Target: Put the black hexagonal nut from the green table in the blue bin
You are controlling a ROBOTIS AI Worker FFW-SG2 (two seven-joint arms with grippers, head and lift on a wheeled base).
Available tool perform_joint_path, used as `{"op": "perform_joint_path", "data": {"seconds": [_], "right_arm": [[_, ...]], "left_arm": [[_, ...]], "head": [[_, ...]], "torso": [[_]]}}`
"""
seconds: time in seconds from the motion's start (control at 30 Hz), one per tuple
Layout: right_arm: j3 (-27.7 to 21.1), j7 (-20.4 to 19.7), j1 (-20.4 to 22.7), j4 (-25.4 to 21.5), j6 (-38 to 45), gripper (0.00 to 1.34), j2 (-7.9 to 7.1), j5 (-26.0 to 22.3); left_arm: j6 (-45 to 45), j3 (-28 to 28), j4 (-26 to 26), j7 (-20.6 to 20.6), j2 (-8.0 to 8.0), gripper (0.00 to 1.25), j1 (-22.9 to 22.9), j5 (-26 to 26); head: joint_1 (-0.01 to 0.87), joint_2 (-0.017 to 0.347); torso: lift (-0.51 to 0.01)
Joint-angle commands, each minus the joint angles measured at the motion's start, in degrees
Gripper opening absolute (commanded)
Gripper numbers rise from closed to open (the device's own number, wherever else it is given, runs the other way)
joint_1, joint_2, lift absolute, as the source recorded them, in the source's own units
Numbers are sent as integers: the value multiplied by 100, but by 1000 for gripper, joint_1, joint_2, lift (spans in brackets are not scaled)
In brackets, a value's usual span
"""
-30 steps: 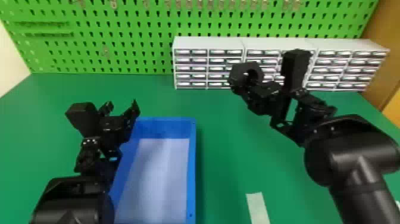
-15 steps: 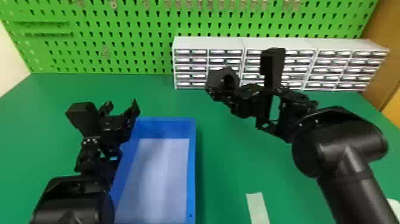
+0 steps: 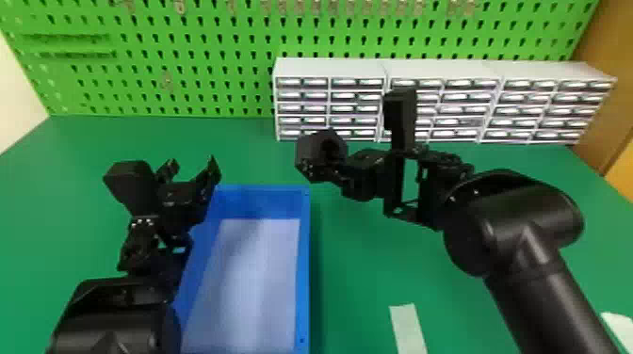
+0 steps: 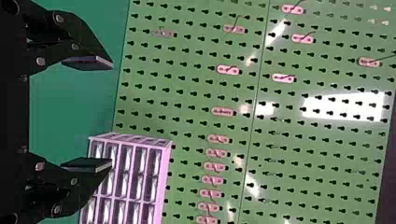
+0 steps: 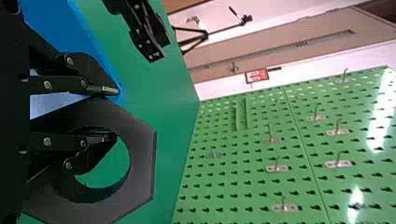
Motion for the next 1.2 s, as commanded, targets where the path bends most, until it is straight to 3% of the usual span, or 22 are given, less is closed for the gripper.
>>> {"op": "perform_joint_path", "data": {"seconds": [0.0,1.17], "right_arm": [[127,71,-64,148,40,209,9,-85],[1076,537,-459,1167,-136,209,79,-613]], "left_arm": [[0,-6,0,-1,-15,739,-2,0],[0,20,0,8,-15,739,-2,-9]], "head": [[686,51],[686,51]], "torso": [[-97],[-97]]}}
